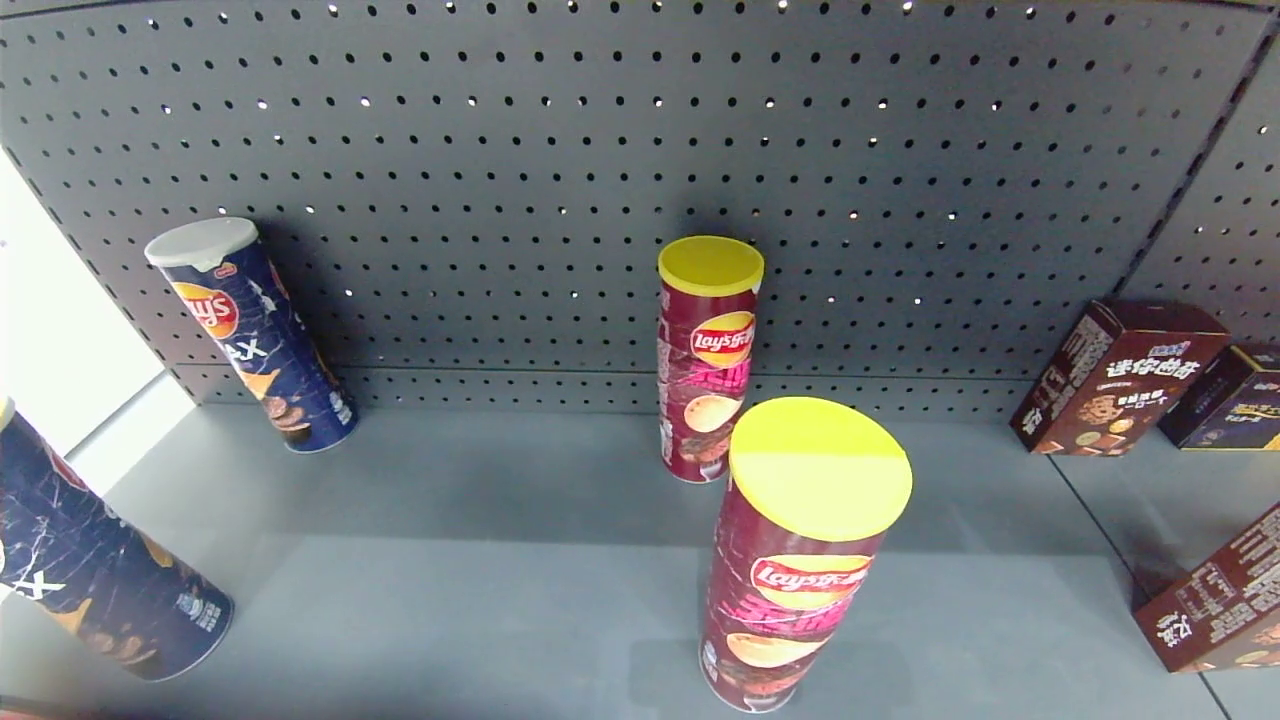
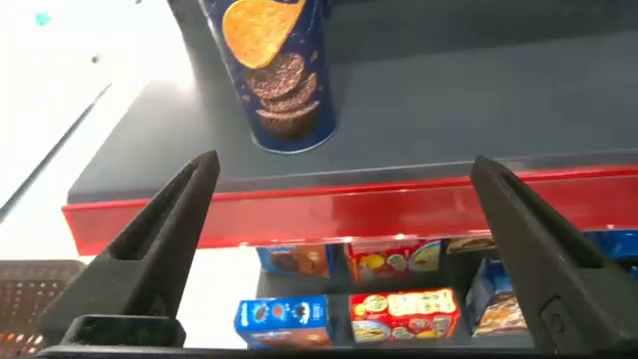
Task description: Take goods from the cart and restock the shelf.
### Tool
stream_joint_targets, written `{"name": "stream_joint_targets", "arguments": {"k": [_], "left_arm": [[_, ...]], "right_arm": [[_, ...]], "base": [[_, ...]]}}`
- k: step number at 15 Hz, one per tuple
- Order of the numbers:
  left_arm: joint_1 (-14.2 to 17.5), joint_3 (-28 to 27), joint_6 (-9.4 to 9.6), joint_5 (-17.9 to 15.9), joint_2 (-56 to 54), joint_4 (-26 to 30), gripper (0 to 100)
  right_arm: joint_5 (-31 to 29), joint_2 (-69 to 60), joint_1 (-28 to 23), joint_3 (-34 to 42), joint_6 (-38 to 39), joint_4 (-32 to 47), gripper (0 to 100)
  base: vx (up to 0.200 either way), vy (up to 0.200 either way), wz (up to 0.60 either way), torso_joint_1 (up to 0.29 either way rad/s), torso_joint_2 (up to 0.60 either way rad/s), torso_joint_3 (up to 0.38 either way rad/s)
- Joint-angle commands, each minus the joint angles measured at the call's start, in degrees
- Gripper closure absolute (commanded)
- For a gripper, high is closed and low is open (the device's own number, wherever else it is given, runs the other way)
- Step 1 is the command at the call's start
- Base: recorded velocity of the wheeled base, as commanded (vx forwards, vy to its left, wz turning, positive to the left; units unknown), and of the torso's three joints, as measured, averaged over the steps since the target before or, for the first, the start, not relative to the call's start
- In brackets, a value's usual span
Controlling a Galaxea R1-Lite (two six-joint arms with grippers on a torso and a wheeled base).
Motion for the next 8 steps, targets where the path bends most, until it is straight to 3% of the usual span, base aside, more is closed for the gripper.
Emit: {"name": "stream_joint_targets", "arguments": {"k": [1, 2, 4, 6, 8], "left_arm": [[-0.13, -0.01, -1.57, 0.34, -0.44, -0.01, 0], [-0.13, -0.19, -2.89, 1.30, -0.44, 0.51, 0], [-0.13, -0.19, -3.59, 7.02, -0.44, 0.86, 0], [-0.13, -0.10, -5.00, 7.10, -0.44, 0.43, 0], [-0.04, 0.07, -3.24, 8.77, -0.44, 0.43, 0]], "right_arm": [[0.02, 0.07, 0.04, 0.01, 0.00, 0.00, 0], [0.02, 0.07, 0.04, 0.01, 0.00, 0.00, 0], [0.02, 0.07, 0.04, 0.01, 0.00, 0.00, 0], [0.02, 0.07, 0.04, 0.01, 0.00, 0.00, 0], [0.02, 0.07, 0.04, 0.01, 0.00, 0.00, 0]], "base": [[0.000, 0.000, 0.00, 0.000, 0.00, 0.000], [0.000, 0.000, 0.00, 0.000, 0.00, 0.000], [0.000, 0.000, 0.00, 0.000, 0.00, 0.000], [0.000, 0.000, 0.00, 0.000, 0.00, 0.000], [0.000, 0.000, 0.00, 0.000, 0.00, 0.000]]}}
